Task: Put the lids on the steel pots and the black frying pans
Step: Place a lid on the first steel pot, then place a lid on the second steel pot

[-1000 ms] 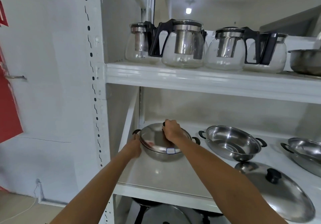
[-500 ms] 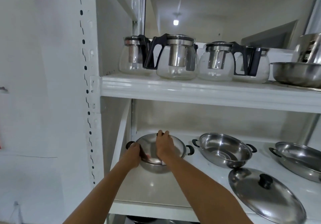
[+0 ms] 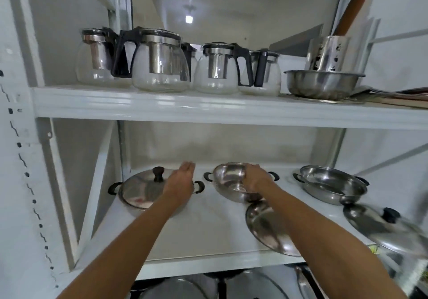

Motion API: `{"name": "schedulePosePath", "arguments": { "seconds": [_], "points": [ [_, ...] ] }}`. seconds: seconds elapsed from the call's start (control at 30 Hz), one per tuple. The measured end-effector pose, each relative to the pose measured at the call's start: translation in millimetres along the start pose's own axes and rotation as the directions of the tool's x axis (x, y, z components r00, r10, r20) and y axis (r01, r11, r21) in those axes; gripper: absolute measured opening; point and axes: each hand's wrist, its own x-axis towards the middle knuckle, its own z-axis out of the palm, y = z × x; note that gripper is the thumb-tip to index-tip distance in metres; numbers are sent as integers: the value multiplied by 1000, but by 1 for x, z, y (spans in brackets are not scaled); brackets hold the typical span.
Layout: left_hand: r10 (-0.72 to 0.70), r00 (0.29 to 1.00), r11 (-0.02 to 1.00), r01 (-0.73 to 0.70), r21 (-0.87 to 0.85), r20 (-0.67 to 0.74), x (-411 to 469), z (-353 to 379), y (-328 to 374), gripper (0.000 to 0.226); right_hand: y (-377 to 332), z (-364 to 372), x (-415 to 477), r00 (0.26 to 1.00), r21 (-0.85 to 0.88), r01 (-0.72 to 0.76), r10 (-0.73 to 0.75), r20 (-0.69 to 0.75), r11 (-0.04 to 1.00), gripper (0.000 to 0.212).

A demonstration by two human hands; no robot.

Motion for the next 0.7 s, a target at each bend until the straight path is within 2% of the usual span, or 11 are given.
{"name": "schedulePosePath", "arguments": {
  "seconds": [0.1,0.23,0.4,0.53,0.6,0.7],
  "points": [
    [0,992,995,12,-97,128,19,31,50,61,62,4,-11,994,-113,-105,103,-20,988,30],
    [34,964,991,2,-136,265,32,69,130,48,119,26,-18,989,-191,-108,125,78,976,33],
    [31,952,999,-19,-41,305,37,101,188,45,140,48,-23,983,-58,-99,107,152,993,40],
    [17,944,999,-3,-44,329,37,95,196,30,138,42,-30,977,93,-2,-17,211,996,36],
    [10,941,998,10,-58,339,35,90,194,22,140,39,-39,977,117,45,-68,203,992,35],
    [7,932,997,19,-69,363,28,84,192,26,151,28,-52,987,69,35,-46,155,997,28]
  ]
}}
